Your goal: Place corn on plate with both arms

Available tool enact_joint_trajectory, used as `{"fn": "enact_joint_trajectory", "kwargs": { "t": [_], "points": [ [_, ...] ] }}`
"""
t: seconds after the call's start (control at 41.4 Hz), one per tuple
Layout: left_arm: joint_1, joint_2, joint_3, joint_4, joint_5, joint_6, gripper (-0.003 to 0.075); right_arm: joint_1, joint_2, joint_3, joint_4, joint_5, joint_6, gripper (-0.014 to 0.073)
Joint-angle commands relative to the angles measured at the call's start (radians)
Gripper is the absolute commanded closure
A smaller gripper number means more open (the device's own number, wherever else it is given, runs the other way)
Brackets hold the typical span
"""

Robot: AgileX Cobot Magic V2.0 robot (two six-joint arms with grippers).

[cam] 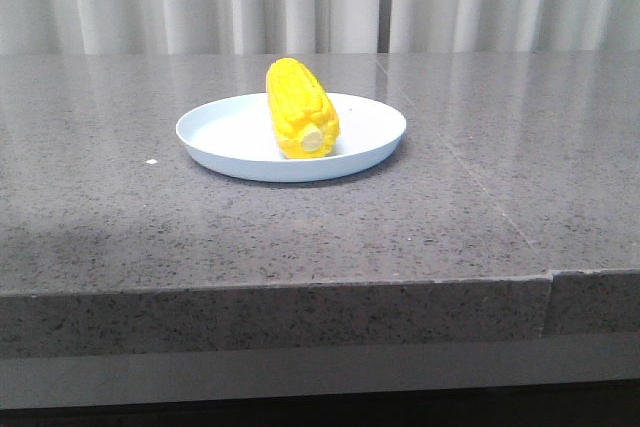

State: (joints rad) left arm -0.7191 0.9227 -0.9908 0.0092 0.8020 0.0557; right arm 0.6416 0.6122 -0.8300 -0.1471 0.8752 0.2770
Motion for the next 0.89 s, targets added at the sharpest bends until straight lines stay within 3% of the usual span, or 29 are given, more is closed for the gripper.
{"fn": "enact_joint_trajectory", "kwargs": {
  "t": [0.0,0.58,0.726,0.871],
  "points": [
    [-0.008,-0.012,-0.027,-0.003,-0.071,-0.010,0.0740,0.000,0.000,-0.023,-0.019,-0.072,-0.011,0.0708],
    [-0.003,-0.027,-0.012,-0.009,-0.073,-0.010,0.0740,0.000,0.000,-0.023,-0.019,-0.055,-0.011,0.0713],
    [0.083,-0.088,0.044,0.028,-0.113,-0.010,0.0740,0.000,0.000,-0.023,-0.019,-0.055,-0.011,0.0713],
    [0.254,-0.215,0.200,0.026,-0.254,-0.010,0.0740,0.000,0.000,-0.023,-0.019,-0.055,-0.011,0.0713]
  ]
}}
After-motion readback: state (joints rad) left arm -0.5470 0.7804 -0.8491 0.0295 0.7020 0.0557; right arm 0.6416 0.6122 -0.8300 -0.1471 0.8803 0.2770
